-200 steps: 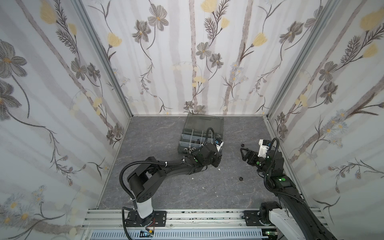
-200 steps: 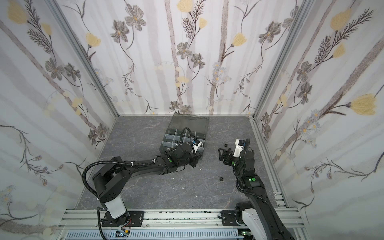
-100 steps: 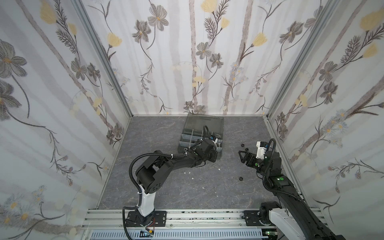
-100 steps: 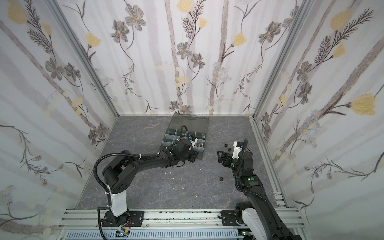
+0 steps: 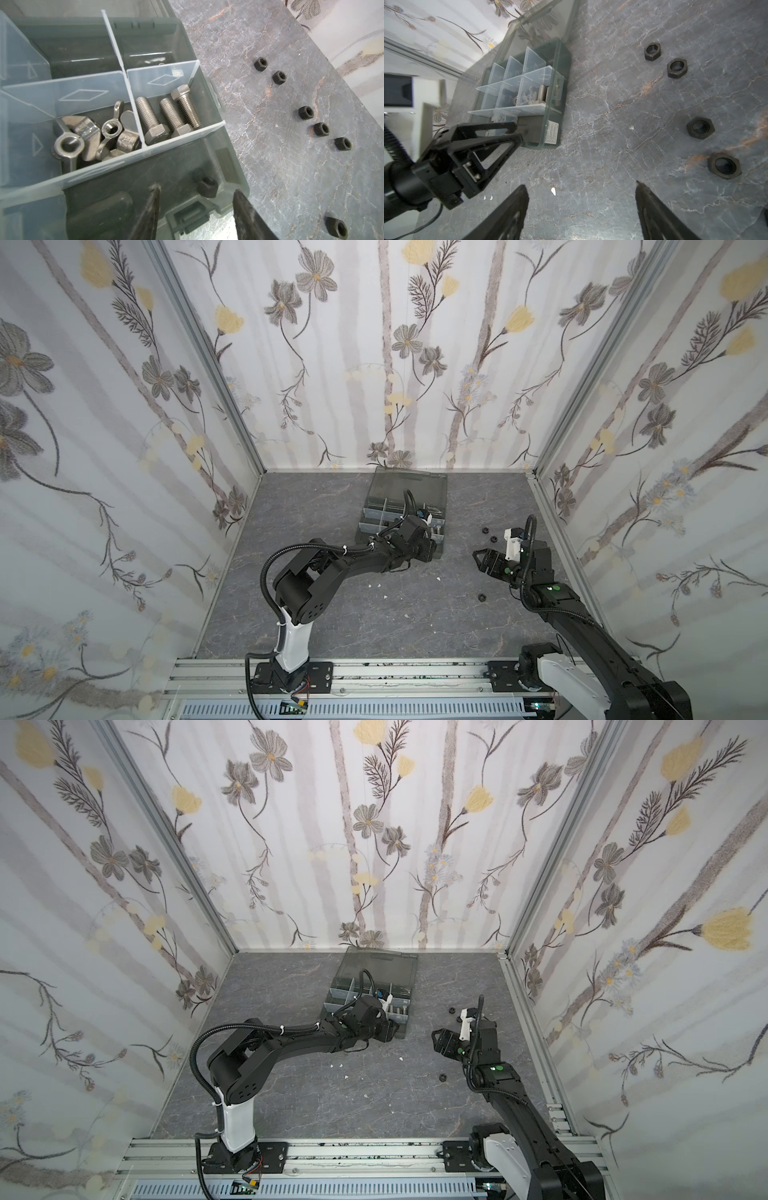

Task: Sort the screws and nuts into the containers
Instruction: 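Open the left gripper over the box while the right gripper lowers toward a black nut, then close the right gripper on a black hex nut and lift it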

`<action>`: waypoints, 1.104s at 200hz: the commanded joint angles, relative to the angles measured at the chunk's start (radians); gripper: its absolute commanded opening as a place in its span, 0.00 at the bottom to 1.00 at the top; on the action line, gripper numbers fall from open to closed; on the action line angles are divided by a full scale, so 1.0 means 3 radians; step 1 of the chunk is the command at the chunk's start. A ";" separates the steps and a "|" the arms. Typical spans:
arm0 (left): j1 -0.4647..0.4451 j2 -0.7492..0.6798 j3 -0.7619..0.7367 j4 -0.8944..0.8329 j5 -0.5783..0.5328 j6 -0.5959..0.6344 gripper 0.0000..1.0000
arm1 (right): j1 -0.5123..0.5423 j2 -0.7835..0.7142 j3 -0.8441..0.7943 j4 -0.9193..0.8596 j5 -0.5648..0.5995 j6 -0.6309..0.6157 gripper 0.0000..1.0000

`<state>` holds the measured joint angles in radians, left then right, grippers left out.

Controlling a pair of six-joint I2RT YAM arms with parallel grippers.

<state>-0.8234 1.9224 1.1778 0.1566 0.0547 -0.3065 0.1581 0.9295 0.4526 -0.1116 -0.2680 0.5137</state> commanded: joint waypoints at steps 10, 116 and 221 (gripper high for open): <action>0.0002 -0.0230 -0.0126 0.0212 -0.0080 -0.0004 0.63 | 0.0194 0.0048 0.0058 -0.0265 0.0390 0.0020 0.80; -0.0083 -0.1452 -0.1342 0.0965 -0.0326 -0.0343 0.93 | 0.1005 0.0449 -0.0007 -0.0810 0.1350 0.0517 0.66; -0.0161 -0.1752 -0.1848 0.1155 -0.0427 -0.0291 0.98 | 0.1114 0.0752 -0.0071 -0.0840 0.1384 0.0745 0.58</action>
<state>-0.8715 1.4086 0.6319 0.4553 -0.0559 -0.3962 0.4843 1.1465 0.4301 -0.3317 0.1593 0.7044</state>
